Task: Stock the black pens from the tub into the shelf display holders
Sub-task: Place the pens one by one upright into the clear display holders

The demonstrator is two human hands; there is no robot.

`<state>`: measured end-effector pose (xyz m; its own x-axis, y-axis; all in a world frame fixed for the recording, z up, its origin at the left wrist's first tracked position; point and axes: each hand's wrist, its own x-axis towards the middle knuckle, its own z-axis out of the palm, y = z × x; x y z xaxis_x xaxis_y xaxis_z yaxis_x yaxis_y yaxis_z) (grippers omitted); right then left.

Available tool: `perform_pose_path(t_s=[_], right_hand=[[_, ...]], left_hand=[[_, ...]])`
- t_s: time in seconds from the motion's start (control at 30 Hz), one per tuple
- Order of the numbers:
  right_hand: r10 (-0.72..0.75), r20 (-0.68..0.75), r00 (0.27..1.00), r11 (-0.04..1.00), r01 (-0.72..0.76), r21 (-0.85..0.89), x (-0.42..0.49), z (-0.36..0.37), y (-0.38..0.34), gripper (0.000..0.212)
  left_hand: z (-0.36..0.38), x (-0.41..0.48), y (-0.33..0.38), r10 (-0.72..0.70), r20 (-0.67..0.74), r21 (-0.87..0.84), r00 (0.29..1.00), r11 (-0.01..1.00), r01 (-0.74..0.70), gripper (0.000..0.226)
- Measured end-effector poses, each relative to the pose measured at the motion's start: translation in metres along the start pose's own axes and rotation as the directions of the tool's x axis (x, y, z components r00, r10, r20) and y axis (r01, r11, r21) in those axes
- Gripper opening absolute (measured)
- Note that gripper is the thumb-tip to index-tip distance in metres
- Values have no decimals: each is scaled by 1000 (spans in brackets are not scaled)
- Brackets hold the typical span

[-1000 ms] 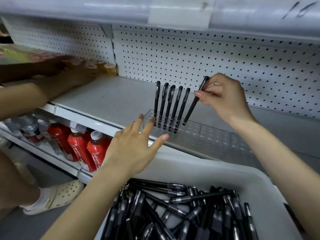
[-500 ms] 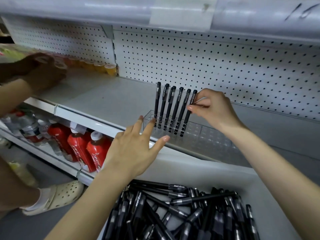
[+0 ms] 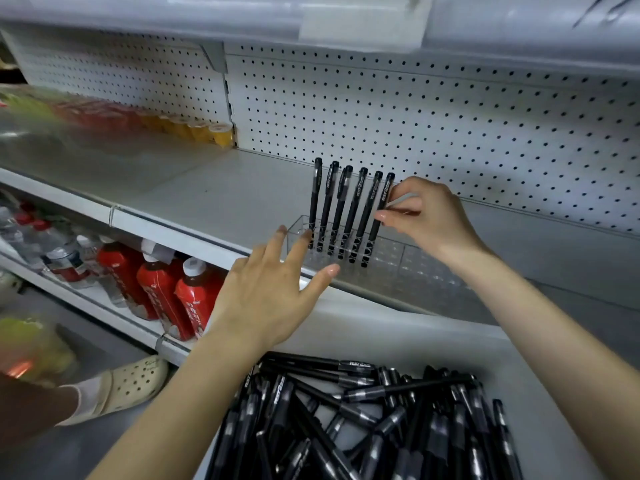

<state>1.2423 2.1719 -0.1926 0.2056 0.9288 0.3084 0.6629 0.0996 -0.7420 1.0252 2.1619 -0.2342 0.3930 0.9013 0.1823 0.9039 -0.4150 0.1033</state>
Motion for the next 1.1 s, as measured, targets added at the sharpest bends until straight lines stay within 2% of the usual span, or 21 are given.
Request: perform_pose_path(t_s=[0.17, 0.3, 0.47, 0.6, 0.67, 0.77, 1.0, 1.1], right_hand=[[35, -6, 999, 998, -35, -53, -14, -14, -1, 25], [-13, -28, 1000, 999, 14, 29, -49, -29, -15, 21], [-87, 160, 983, 986, 63, 152, -116, -23, -25, 15], [-71, 324, 943, 997, 62, 39, -143, 2, -1, 15], [-54, 376, 925, 996, 77, -45, -145, 11, 16, 8], [1, 393, 920, 991, 52, -125, -145, 15, 31, 6], [-16, 419, 908, 972, 112, -205, -152, 21, 25, 15], [-25, 433, 901, 965, 135, -225, -157, 21, 23, 16]], left_hand=[[0, -3, 0, -25, -34, -44, 999, 999, 23, 78], [-5, -7, 1, -29, -76, -65, 997, 998, 24, 75], [-7, -15, 1, -1, -133, -102, 991, 995, -13, 69], [-8, -19, 0, 4, -150, -89, 989, 996, -17, 61], [-10, -22, 0, 51, -137, -49, 989, 997, -58, 57], [-12, -26, 3, 134, -79, -1, 988, 991, -134, 60], [-19, -31, 5, 134, -96, -25, 986, 990, -137, 58], [-19, -32, 5, 148, -93, 16, 985, 989, -147, 62]])
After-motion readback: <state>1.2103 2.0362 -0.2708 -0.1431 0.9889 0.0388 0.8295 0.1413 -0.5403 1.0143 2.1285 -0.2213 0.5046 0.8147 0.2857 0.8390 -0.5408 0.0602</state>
